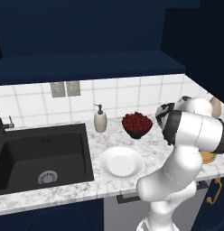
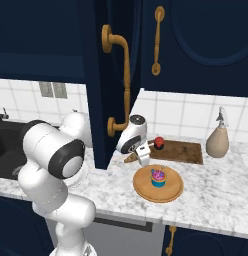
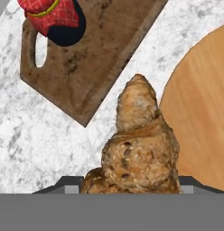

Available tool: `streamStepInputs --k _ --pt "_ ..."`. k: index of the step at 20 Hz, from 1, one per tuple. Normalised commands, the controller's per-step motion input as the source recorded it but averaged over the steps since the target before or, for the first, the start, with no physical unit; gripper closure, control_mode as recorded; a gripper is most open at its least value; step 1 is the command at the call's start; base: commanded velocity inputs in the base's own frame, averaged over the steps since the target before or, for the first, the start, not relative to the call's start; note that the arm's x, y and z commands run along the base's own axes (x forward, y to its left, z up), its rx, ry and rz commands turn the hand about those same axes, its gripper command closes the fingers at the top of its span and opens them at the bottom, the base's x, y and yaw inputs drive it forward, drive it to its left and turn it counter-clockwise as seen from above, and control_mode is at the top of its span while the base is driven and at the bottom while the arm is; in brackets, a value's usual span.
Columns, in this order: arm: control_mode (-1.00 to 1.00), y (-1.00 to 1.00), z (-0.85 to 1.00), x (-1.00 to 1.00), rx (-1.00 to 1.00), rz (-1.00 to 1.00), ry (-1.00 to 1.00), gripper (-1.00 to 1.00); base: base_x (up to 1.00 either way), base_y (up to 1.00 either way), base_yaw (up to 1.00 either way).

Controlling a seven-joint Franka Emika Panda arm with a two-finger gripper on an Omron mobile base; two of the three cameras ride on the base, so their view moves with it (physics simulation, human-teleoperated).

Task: From the different types of pastries on the counter, select a croissant and place it on the cutting board. Then retrieve a jar of jam from the cabinet and place it alongside the croissant on the cutting board.

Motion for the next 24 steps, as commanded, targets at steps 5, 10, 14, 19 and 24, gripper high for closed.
streamStepInputs --k 5,10,14,19,24 --pt "-1.0 -0.56 0.0 0.68 0.0 0.0 0.0 1.0 0.0 0.0 0.0" --pt "-1.0 -0.6 0.0 0.55 0.0 0.0 -0.04 1.0 0.0 0.0 0.0" --pt "-1.0 -0.51 0.0 0.51 0.0 0.0 -0.06 1.0 0.0 0.0 0.0" --pt "-1.0 -0.44 -0.05 0.56 0.0 0.0 -0.03 1.0 0.0 0.0 0.0" --pt "-1.0 -0.44 0.0 0.12 0.0 0.0 -0.01 1.0 0.0 0.0 0.0"
